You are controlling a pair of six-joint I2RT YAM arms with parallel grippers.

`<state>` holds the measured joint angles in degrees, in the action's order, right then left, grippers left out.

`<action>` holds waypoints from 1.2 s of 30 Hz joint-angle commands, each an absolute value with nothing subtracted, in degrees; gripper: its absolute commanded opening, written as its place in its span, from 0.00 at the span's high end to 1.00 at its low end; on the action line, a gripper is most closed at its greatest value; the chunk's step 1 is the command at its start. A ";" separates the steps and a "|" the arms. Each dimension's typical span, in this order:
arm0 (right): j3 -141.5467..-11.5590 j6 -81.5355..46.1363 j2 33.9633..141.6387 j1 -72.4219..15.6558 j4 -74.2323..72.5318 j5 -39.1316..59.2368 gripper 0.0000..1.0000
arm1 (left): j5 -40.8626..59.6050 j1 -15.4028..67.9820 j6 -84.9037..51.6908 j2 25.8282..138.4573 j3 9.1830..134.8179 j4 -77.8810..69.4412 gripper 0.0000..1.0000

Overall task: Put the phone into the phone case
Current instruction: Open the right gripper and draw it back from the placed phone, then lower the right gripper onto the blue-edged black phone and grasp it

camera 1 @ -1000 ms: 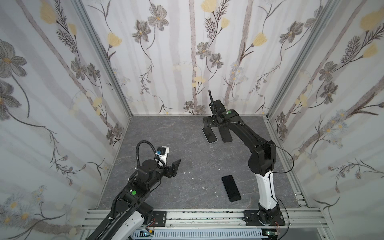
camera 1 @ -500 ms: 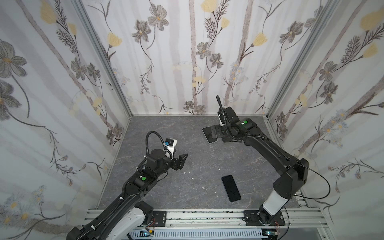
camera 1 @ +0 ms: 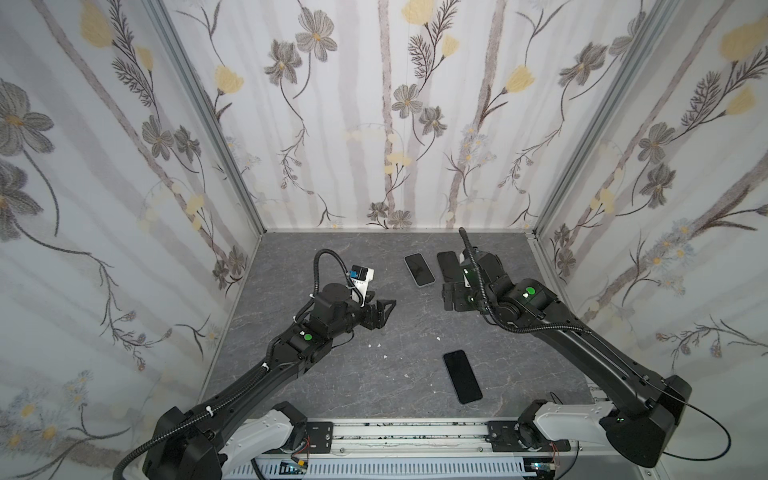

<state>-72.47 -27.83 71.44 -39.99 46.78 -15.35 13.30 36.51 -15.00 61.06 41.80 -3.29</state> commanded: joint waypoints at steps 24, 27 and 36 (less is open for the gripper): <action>-52.51 -53.63 55.37 -53.35 53.30 -14.43 0.10 | 15.95 42.88 -24.56 80.21 53.56 -3.83 0.25; -49.33 -55.66 55.65 -56.42 51.23 -14.59 0.09 | 17.17 43.07 -27.02 83.11 54.93 -1.71 0.25; -36.18 -58.13 57.32 -57.13 44.94 -12.39 0.04 | 18.00 43.43 -30.74 90.99 59.44 6.53 0.26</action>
<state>-38.81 -55.37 57.32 -57.30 47.62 -13.30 17.65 43.40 -28.88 89.71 58.04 2.98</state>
